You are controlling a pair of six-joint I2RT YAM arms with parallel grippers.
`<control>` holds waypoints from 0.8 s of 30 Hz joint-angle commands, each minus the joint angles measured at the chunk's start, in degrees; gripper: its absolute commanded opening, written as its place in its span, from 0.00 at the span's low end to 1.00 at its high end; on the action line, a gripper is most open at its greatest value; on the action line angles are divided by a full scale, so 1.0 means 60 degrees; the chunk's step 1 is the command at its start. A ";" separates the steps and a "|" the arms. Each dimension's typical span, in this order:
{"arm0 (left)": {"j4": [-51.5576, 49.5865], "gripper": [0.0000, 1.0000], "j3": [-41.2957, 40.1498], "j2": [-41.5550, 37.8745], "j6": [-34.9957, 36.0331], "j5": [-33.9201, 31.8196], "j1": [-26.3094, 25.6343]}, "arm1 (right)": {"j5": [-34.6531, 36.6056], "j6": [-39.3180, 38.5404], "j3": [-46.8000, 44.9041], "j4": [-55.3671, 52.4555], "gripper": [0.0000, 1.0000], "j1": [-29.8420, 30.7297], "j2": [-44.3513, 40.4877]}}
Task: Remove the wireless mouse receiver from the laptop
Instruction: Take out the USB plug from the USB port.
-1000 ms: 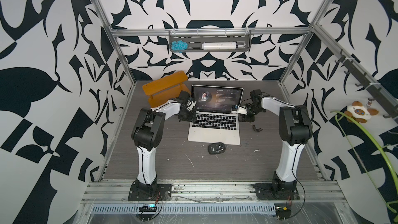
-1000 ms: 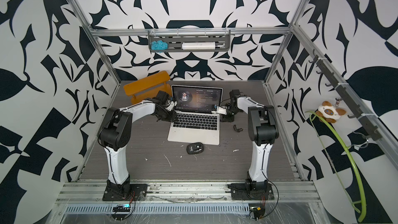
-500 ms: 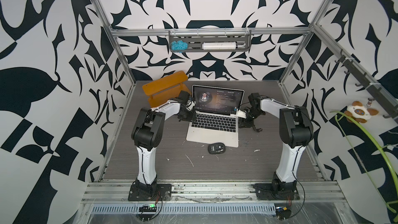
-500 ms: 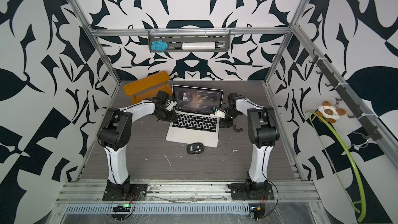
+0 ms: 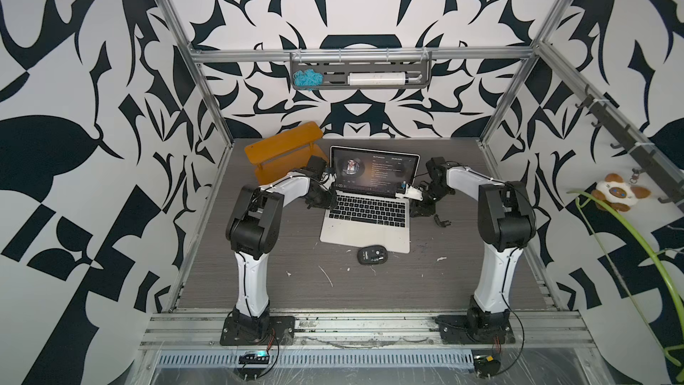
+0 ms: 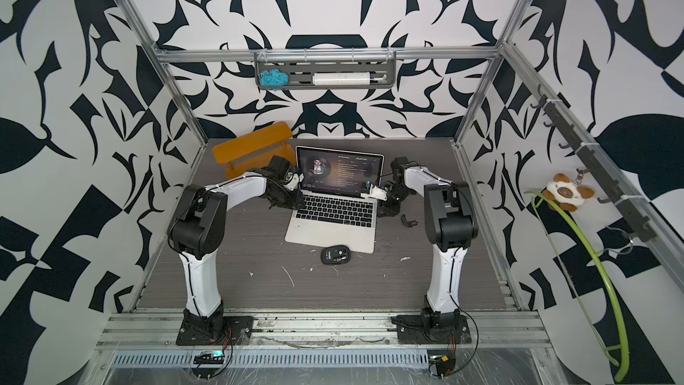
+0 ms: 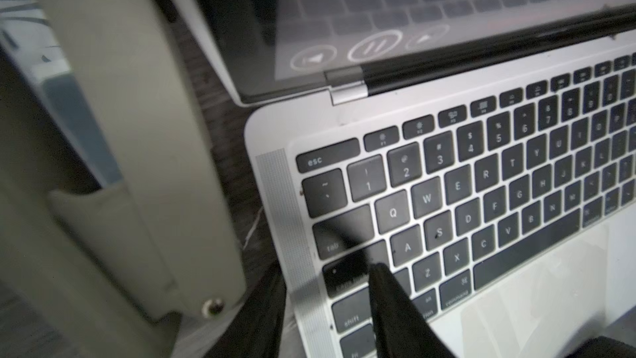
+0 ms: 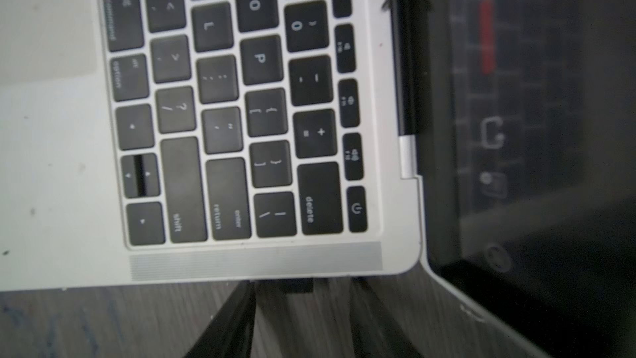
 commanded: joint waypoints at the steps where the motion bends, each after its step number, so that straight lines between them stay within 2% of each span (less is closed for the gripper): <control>1: -0.0584 0.45 -0.0086 0.0463 0.0117 0.0075 -0.0037 | -0.0337 -0.0170 0.0166 0.0298 0.49 0.0265 0.0607; 4: -0.0584 0.45 -0.0086 0.0491 0.0117 0.0075 -0.0037 | -0.0549 -0.0235 0.0529 0.0132 0.45 0.0317 0.0814; 5: -0.0584 0.45 -0.0086 0.0510 0.0117 0.0075 -0.0037 | -0.0613 -0.0253 0.0599 0.0070 0.41 0.0384 0.0875; 7: -0.0584 0.45 -0.0086 0.0536 0.0117 0.0075 -0.0037 | -0.0661 -0.0239 0.0629 0.0003 0.24 0.0552 0.0958; 10: -0.0584 0.45 -0.0086 0.0539 0.0117 0.0075 -0.0037 | -0.0775 -0.0109 0.0548 0.0067 0.13 0.0748 0.0946; 18: -0.0584 0.45 -0.0086 0.0710 0.0117 0.0075 -0.0037 | -0.0805 0.0313 -0.0254 0.0689 0.00 0.0867 0.0450; 24: -0.0584 0.45 -0.0086 0.0780 0.0117 0.0075 -0.0037 | -0.0682 0.0532 -0.0661 0.0861 0.00 0.0866 0.0171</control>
